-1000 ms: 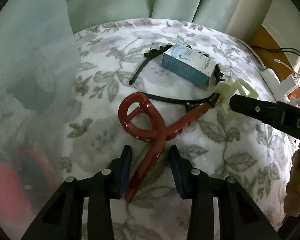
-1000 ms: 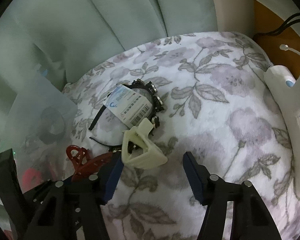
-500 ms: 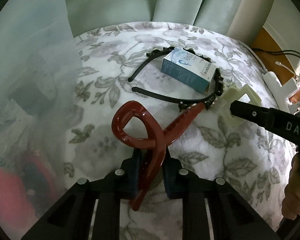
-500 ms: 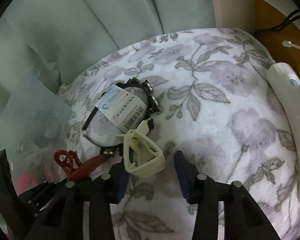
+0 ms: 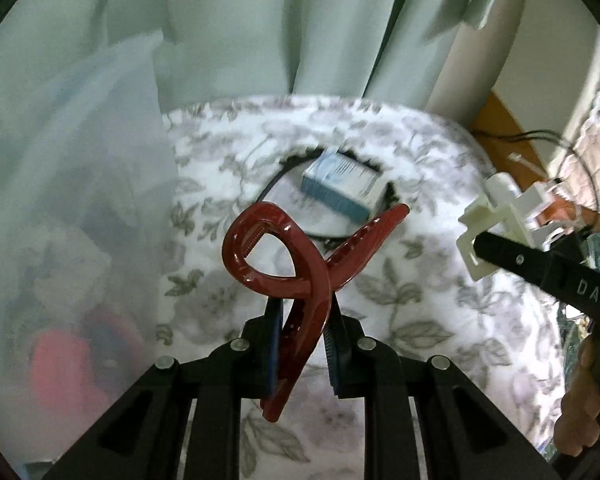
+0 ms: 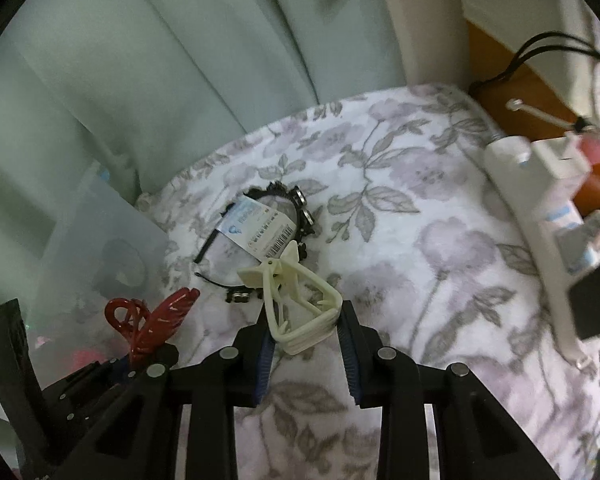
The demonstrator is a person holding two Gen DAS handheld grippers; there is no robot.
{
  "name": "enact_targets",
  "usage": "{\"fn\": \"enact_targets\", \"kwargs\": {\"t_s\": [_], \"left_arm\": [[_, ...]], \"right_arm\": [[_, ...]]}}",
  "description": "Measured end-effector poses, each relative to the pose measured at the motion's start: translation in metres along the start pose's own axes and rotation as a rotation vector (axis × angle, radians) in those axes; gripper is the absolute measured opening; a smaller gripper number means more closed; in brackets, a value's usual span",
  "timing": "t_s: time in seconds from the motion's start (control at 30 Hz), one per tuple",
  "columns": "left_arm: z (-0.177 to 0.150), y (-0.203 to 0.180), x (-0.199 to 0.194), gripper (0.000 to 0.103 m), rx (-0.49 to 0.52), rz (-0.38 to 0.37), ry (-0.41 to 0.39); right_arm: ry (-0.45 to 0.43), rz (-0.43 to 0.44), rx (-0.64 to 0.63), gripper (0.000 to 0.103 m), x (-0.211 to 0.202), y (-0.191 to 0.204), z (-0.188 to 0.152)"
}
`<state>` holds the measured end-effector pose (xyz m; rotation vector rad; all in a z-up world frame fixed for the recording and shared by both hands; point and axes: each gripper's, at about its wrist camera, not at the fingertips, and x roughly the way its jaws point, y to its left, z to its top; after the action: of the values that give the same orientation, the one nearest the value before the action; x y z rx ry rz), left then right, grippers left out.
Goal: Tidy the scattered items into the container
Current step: 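Grasp the red claw clip with left tool while right tool grasps the cream claw clip, then carry the red clip with left tool while right tool carries the cream clip to the box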
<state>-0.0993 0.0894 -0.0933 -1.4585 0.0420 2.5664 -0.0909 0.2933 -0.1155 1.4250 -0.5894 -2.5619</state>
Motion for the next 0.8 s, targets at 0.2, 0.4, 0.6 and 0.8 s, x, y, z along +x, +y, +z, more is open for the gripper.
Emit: {"fn": "enact_targets", "kwargs": {"t_s": [0.2,0.4,0.6,0.8], "left_arm": [[0.004,-0.003,-0.048,0.02,0.001,-0.018,-0.088],[0.006,0.004,-0.098,0.02,-0.007,-0.021,-0.186],[0.007,0.012,-0.136,0.02,-0.02,-0.02,-0.27],[0.007,0.018,-0.166,0.02,-0.026,-0.027,-0.341]], "right_arm": [[-0.076,0.023,-0.003,0.033,-0.047,0.013,-0.004],[-0.16,0.041,-0.044,0.033,-0.096,0.039,-0.009],[-0.231,0.061,-0.09,0.033,-0.135,0.066,-0.012],[-0.289,0.074,-0.134,0.033,-0.164,0.09,-0.017]]}}
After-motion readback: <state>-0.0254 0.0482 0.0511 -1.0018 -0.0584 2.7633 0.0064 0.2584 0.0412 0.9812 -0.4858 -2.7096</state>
